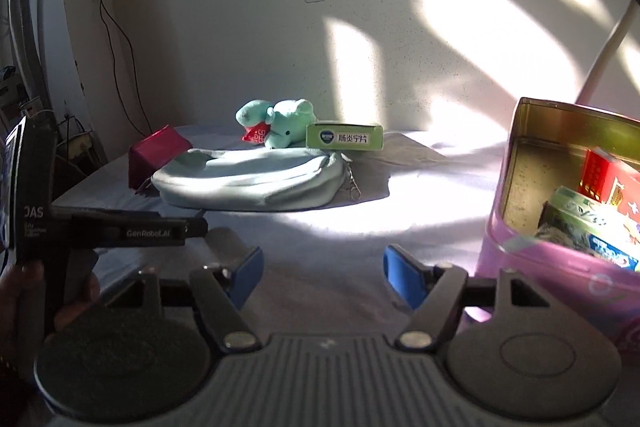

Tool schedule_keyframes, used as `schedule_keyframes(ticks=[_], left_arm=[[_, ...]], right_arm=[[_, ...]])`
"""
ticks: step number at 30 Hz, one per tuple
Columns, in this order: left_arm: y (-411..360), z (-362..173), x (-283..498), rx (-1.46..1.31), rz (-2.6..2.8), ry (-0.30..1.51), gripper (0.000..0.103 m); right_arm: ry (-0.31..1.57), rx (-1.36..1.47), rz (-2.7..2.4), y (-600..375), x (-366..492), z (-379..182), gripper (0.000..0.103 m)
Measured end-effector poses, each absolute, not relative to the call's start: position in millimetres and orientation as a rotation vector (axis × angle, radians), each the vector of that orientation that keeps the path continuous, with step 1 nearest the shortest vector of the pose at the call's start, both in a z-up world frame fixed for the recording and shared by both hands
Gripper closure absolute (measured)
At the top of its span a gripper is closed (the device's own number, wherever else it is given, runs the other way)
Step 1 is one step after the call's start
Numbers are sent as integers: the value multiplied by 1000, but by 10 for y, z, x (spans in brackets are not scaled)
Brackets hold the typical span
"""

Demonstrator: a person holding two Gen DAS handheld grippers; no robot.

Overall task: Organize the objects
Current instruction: 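Withdraw the right gripper and move it to the small green Dove box, then grasp the green Dove box with the right gripper and lift it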

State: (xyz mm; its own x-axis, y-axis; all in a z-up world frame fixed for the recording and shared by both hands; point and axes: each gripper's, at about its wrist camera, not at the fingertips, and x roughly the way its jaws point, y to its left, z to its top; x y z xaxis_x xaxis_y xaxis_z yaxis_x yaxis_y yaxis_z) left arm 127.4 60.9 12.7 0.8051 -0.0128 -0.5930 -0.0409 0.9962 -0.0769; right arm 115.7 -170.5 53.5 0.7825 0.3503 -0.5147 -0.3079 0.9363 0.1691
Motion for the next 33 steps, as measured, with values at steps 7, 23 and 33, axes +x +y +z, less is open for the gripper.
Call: schedule_keyframes(ticks=[7, 23, 33], left_arm=[[552, 145, 1243, -71, -16, 634, 30], [528, 119, 1294, -39, -29, 650, 24], [533, 105, 1291, -41, -32, 651, 21]], right_arm=[[544, 64, 304, -1303, 2061, 536, 0], [620, -6, 157, -1089, 2996, 209, 0], [676, 61, 159, -1263, 3217, 95, 0]])
